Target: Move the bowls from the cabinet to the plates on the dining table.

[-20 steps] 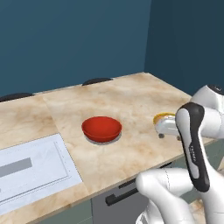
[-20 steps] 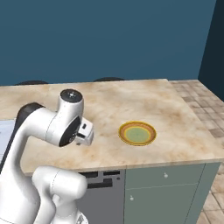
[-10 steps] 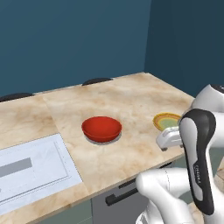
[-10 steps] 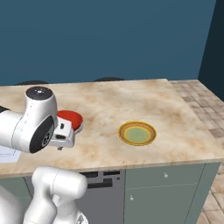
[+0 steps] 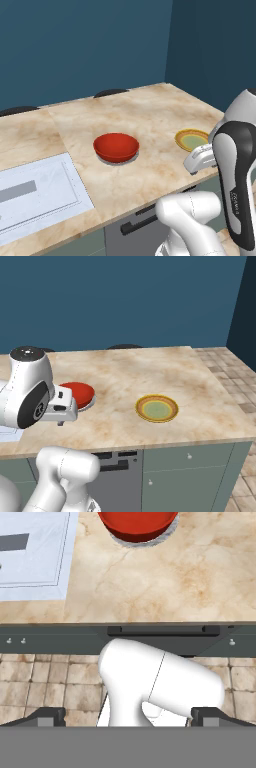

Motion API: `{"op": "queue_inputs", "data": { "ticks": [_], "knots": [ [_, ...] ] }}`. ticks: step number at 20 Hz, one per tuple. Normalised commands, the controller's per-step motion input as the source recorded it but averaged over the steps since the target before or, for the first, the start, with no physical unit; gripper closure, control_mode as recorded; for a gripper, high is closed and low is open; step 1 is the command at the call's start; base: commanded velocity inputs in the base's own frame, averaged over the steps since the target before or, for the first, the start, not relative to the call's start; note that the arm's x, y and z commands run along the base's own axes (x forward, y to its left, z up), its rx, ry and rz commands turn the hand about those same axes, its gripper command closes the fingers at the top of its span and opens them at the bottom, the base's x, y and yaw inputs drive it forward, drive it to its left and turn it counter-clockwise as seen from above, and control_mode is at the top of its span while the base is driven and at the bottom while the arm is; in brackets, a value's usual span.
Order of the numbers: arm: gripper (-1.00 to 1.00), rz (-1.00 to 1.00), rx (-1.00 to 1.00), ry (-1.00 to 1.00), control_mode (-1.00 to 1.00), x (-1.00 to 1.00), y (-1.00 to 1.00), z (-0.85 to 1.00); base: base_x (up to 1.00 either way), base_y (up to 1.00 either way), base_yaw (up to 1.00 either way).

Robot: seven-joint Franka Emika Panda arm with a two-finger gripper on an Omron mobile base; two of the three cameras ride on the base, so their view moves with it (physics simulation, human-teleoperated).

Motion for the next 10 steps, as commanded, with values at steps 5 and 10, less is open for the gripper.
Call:
{"op": "queue_inputs", "data": {
  "ticks": [5, 10],
  "knots": [
    [-1.0, 0.0, 0.0, 0.0, -1.0, 0.0, 0.0, 0.0, 0.0, 0.0, 0.0],
    [-1.0, 0.0, 0.0, 0.0, -1.0, 0.0, 0.02, 0.0, 0.0, 0.0, 0.0]
  ]
}}
